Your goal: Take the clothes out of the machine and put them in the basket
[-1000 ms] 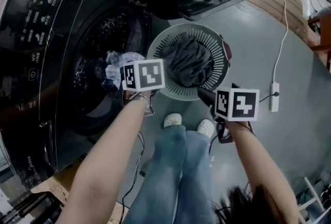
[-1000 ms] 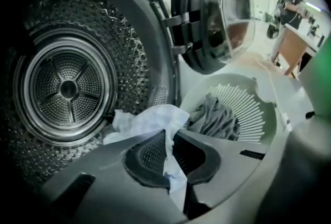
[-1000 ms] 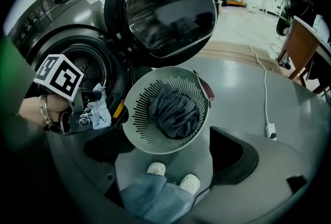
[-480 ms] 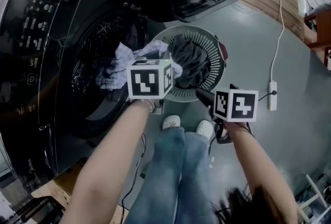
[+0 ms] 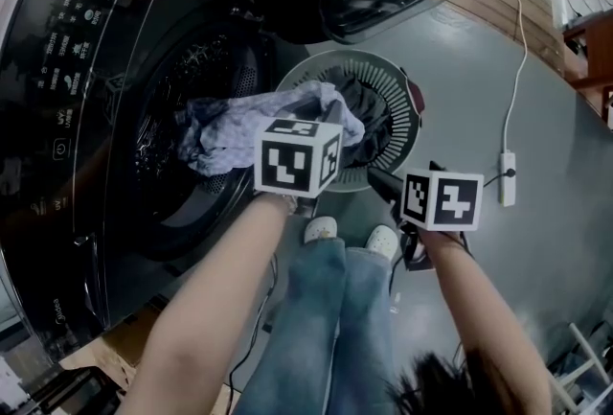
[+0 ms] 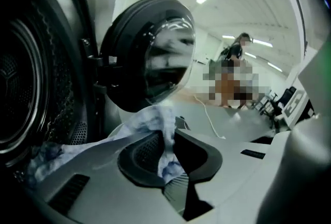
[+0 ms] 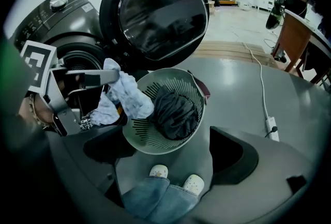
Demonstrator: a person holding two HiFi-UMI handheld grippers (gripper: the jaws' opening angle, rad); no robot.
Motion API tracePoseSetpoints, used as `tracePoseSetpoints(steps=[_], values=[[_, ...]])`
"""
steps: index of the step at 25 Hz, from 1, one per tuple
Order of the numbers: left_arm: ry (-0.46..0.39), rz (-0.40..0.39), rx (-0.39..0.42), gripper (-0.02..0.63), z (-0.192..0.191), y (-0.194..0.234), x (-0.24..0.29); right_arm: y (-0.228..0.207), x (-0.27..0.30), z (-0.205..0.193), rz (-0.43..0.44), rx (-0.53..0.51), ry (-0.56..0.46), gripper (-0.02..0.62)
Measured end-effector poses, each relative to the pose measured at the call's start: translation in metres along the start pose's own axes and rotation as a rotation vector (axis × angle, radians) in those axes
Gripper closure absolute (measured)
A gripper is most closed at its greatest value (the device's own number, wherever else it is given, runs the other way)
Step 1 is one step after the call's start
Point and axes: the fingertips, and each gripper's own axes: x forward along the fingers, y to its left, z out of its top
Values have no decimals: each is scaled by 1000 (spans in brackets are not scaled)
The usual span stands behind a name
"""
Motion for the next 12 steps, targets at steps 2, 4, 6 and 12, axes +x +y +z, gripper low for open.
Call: tracePoseSetpoints(steps=[2, 4, 6, 12], values=[[51, -16, 34, 387, -11, -8, 7, -2, 0, -1, -2, 1, 0, 69], [100, -25, 50, 229, -22, -13, 14, -4, 1, -2, -3, 6, 1, 69], [132, -5, 85, 227, -32, -11, 18, -6, 3, -5, -4, 13, 4, 69], [158, 16, 132, 213, -44, -7, 22, -11, 7, -10, -8, 18, 16, 69]])
